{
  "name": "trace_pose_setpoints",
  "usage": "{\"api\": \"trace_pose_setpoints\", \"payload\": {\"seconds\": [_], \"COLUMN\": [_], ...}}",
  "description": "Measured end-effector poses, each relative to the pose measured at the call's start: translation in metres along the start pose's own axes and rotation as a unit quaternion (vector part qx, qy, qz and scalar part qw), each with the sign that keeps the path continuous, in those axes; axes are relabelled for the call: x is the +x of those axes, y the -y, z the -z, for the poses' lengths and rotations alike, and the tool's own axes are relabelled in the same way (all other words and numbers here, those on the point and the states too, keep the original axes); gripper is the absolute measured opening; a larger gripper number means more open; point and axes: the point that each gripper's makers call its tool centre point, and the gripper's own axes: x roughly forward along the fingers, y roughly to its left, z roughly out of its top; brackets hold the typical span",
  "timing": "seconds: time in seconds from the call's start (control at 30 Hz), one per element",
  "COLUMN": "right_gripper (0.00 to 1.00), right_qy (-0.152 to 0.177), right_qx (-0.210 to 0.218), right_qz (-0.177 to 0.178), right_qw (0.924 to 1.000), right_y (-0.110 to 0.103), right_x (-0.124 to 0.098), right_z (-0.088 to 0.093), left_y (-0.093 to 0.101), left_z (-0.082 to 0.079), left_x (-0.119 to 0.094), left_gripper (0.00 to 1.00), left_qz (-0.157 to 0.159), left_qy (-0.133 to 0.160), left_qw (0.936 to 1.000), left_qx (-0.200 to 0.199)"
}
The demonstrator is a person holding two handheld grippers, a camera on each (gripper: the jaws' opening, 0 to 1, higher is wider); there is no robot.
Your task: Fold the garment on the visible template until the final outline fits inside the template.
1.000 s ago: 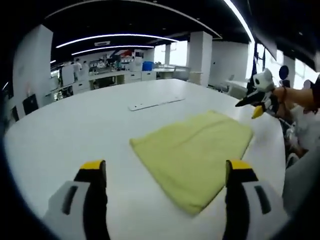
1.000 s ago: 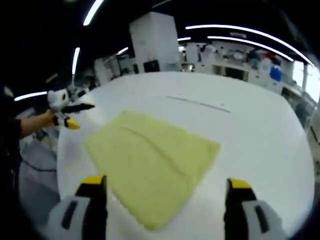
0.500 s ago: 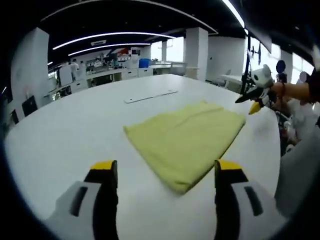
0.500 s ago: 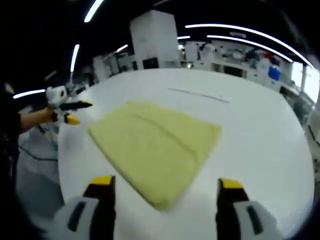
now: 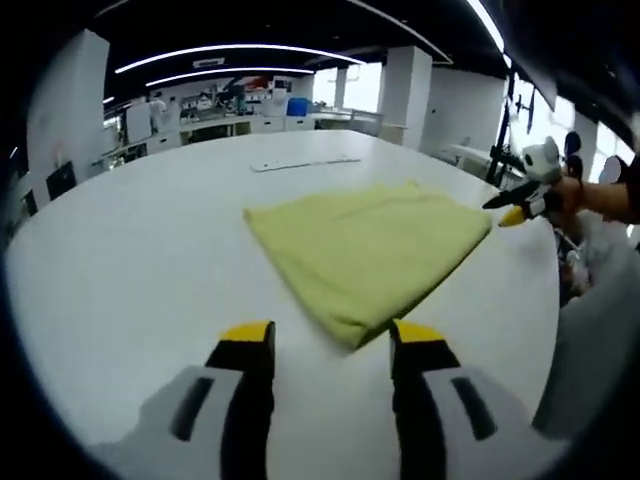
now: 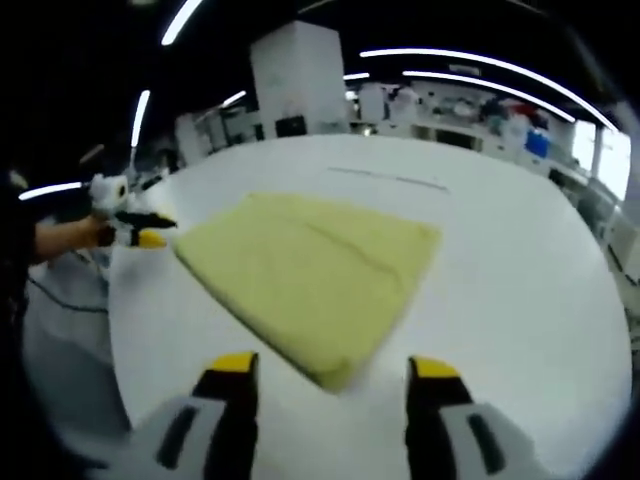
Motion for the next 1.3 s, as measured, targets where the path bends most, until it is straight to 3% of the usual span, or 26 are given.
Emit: {"api": "trace_pose_setpoints", "payload": {"seconds": [0.33,0.53,0.7,1.03,1.3], "right_gripper": [0.31,0.19,0.11,0.01,0.00], "right_qy": [0.013,0.020,0.025,0.026,0.025], "right_qx": [0.031,0.042,0.049,0.039,0.023], "right_qz": [0.021,0.034,0.040,0.037,0.035], "right_qw": [0.9992,0.9983,0.9977,0.9982,0.9988], "right_y": [-0.003,-0.002,-0.002,-0.001,0.002], "right_x": [0.005,0.009,0.008,0.007,0.004], "right_z": [0.009,0.011,0.011,0.010,0.010], "left_y": [0.004,0.004,0.006,0.006,0.009], "left_z": [0.009,0.014,0.016,0.017,0.016], "left_x": [0.005,0.011,0.013,0.014,0.012], "left_gripper": [0.24,0.21,0.10,0.03,0.00], "left_qz": [0.010,0.014,0.017,0.017,0.020], "left_qy": [-0.002,-0.003,-0.005,-0.002,-0.006], "left_qw": [0.9989,0.9986,0.9984,0.9982,0.9990], "left_qx": [-0.046,-0.051,-0.054,-0.057,-0.041]}}
